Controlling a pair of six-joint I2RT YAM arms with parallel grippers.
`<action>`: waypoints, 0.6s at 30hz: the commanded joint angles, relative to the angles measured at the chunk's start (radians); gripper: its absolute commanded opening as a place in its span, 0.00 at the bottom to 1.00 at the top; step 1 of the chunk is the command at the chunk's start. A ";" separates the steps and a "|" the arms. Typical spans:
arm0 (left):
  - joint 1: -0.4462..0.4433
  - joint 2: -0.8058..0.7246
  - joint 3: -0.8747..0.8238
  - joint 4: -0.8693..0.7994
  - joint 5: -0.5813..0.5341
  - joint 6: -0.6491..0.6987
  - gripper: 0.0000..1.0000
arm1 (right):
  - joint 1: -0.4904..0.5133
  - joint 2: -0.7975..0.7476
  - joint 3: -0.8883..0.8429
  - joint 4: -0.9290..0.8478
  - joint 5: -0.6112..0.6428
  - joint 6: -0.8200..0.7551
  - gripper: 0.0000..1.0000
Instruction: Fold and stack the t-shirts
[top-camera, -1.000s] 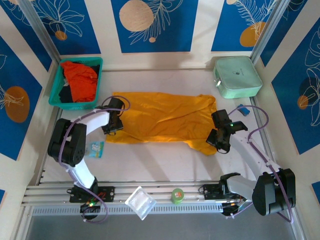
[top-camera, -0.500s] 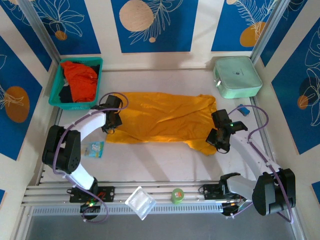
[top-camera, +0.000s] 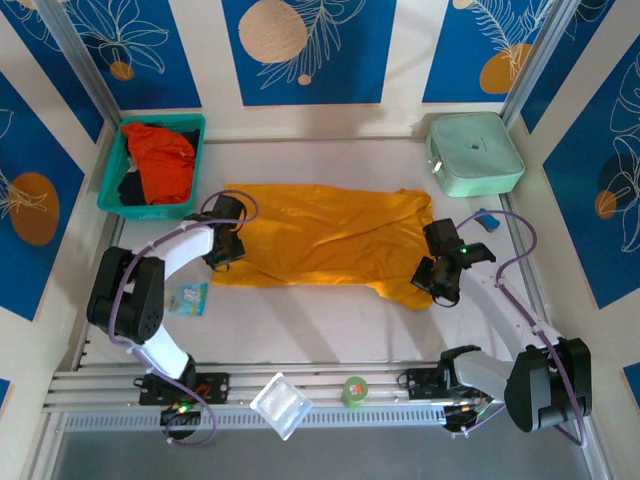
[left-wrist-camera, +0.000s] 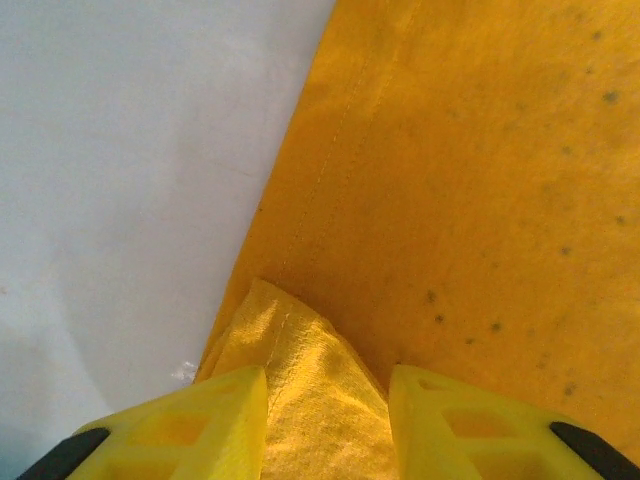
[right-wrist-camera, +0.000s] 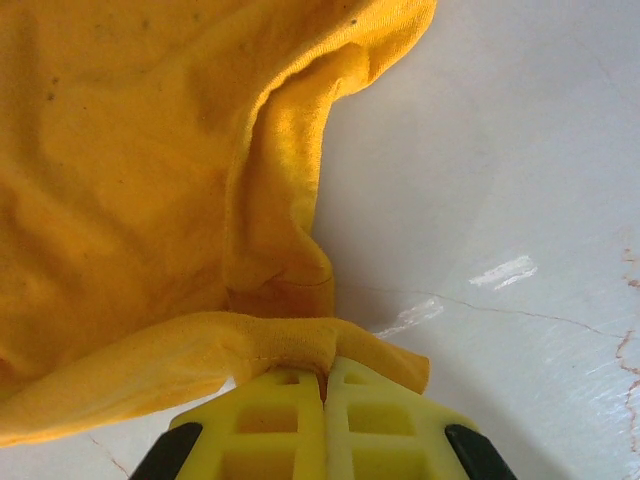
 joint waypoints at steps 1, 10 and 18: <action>0.005 0.037 0.027 0.005 0.016 0.006 0.38 | -0.006 -0.017 -0.013 -0.008 -0.019 -0.013 0.00; 0.005 0.050 0.029 0.024 0.017 0.005 0.29 | -0.006 -0.015 -0.013 -0.007 -0.021 -0.013 0.00; 0.004 -0.001 0.022 0.006 0.003 0.004 0.05 | -0.006 -0.013 -0.014 -0.003 -0.026 -0.014 0.00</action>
